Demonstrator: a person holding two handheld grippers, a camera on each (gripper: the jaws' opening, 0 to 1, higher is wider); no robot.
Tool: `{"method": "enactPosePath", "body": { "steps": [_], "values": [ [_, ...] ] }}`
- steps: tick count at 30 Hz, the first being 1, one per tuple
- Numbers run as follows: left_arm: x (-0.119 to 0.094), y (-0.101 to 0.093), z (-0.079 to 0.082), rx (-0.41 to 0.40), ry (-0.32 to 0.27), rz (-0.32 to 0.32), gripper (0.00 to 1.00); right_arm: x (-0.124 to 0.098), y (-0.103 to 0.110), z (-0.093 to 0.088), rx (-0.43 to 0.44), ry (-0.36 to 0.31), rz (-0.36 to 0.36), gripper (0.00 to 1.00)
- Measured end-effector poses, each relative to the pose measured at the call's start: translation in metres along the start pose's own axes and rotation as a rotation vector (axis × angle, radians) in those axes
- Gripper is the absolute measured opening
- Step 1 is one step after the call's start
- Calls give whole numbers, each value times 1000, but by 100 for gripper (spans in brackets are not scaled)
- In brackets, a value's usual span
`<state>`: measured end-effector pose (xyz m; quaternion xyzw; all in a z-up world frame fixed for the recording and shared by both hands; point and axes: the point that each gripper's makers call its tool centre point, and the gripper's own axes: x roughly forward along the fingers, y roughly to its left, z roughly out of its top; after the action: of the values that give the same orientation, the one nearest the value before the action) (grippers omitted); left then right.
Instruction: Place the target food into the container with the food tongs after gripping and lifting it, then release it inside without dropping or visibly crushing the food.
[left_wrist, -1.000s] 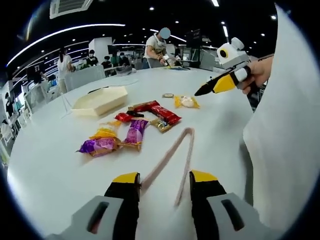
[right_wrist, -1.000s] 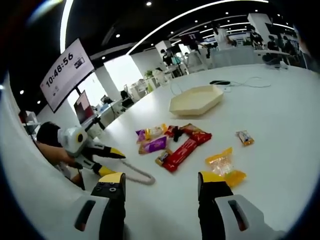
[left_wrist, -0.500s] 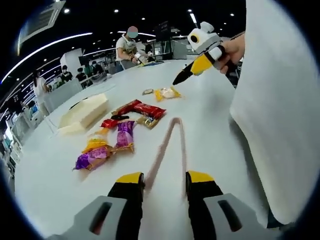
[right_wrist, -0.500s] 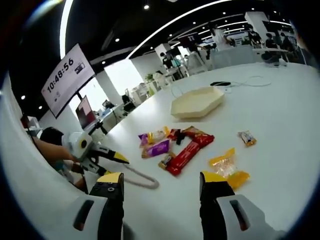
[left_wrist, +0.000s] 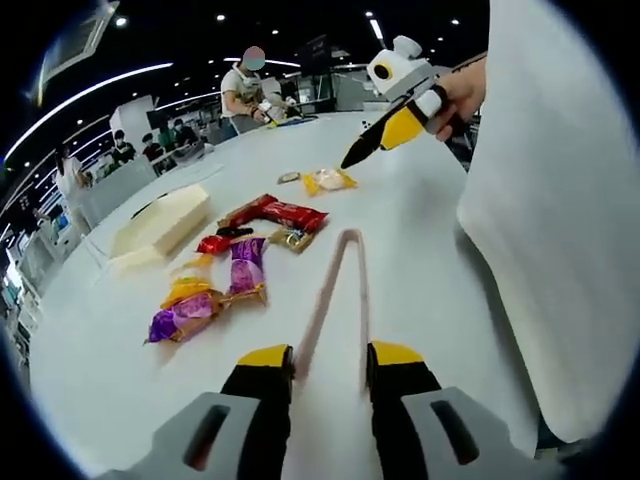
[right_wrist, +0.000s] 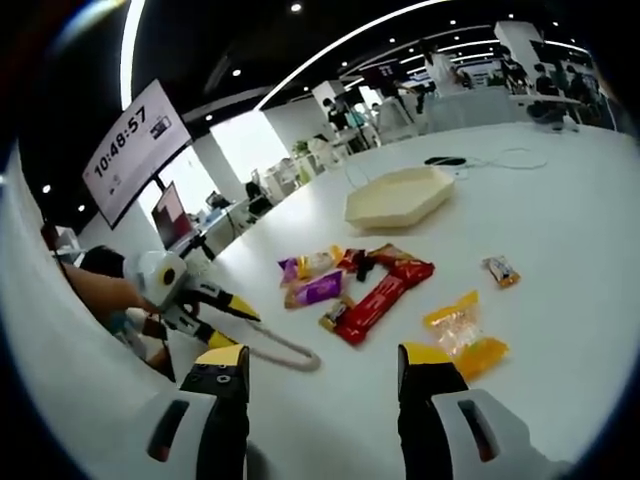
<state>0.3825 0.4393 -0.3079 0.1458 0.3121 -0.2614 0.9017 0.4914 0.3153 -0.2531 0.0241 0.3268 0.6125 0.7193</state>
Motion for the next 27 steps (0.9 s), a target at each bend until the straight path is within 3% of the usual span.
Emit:
{"method": "enactPosePath", "body": {
  "steps": [9, 21, 27],
  "values": [
    [0, 0, 1, -15, 28, 32, 26, 4, 5, 2, -12, 6, 7, 59],
    [3, -6, 1, -25, -39, -6, 40, 7, 8, 8, 27, -16, 14, 61],
    [9, -5, 3, -53, -67, -35, 37, 2, 3, 6, 36, -17, -2, 61]
  ]
}}
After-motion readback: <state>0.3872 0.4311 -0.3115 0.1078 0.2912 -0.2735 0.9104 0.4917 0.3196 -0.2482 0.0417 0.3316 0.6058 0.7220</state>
